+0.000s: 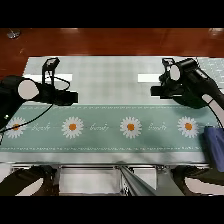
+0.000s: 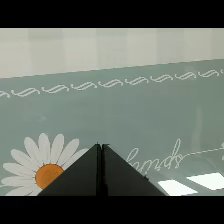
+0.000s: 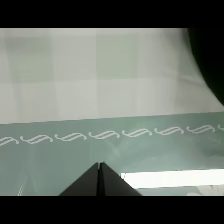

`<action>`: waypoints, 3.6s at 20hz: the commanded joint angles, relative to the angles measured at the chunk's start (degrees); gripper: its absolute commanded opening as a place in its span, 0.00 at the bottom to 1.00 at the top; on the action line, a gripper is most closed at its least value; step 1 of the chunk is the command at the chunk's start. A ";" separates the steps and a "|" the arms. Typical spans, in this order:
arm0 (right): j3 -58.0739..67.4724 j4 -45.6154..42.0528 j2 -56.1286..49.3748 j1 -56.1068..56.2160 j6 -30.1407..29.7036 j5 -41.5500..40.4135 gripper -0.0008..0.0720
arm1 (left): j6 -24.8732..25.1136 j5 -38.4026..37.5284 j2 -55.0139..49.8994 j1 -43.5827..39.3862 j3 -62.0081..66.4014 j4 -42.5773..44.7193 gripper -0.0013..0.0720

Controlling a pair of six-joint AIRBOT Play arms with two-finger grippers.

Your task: Fold the shirts.

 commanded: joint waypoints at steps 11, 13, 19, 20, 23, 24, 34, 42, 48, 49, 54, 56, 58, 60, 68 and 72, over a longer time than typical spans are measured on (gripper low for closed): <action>0.04 0.00 -0.02 0.04 0.02 0.00 0.05 | 0.02 0.02 -0.04 0.02 0.00 0.02 0.05; 0.04 0.00 -0.02 0.04 0.02 0.00 0.05 | 0.02 0.00 -0.04 0.02 0.00 0.02 0.05; 0.04 -0.83 -0.02 0.04 0.04 -2.58 0.05 | 0.02 2.08 -0.11 0.00 0.00 0.02 0.05; 0.04 -1.84 -0.02 0.04 0.04 -4.42 0.05 | 0.02 4.00 -0.22 0.00 0.00 0.02 0.05; 0.04 -10.56 -0.04 0.04 -0.33 -13.07 0.05 | 0.04 15.67 -1.49 0.11 0.00 0.90 0.20; 0.04 -16.28 -0.02 0.04 -0.90 -16.74 0.11 | 0.04 19.89 -2.25 0.11 0.00 3.32 0.59; 11.04 -14.40 -11.93 -25.33 9.05 -23.12 0.86 | -0.02 22.12 -5.25 9.29 0.02 10.47 0.98; 12.61 14.58 -19.06 -33.33 -13.97 -5.14 0.30 | 0.02 16.44 -9.49 9.64 1.03 1.88 0.98; 22.25 33.38 -7.98 -33.24 -22.49 1.55 0.05 | 12.92 -2.78 -0.92 13.88 11.45 1.90 0.98; 23.63 35.15 -4.20 -33.24 -22.56 -0.20 0.05 | 13.75 -3.93 3.19 14.12 11.26 1.90 0.98; 24.15 44.22 15.47 -33.24 -27.87 -9.57 0.05 | 9.40 -4.55 28.09 14.01 0.00 -1.57 0.98; 24.15 47.36 21.49 -33.24 -30.58 -11.15 0.05 | 9.20 -4.55 35.89 14.03 -6.58 -5.60 0.98; 24.15 50.45 26.36 -33.24 -33.11 -12.31 0.05 | 8.33 -4.52 41.03 14.03 -11.91 -7.58 0.98; 24.50 54.10 30.16 -33.22 -35.93 -13.42 0.05 | 6.54 -4.48 43.08 14.03 -15.39 -8.13 0.98; 39.45 52.13 29.49 -16.68 -34.91 -7.89 0.05 | 11.04 0.68 37.66 14.03 -17.38 -16.15 0.98; 30.05 44.65 27.91 0.52 -33.51 -1.95 0.05 | 11.41 1.09 33.53 14.03 -17.38 -16.09 0.98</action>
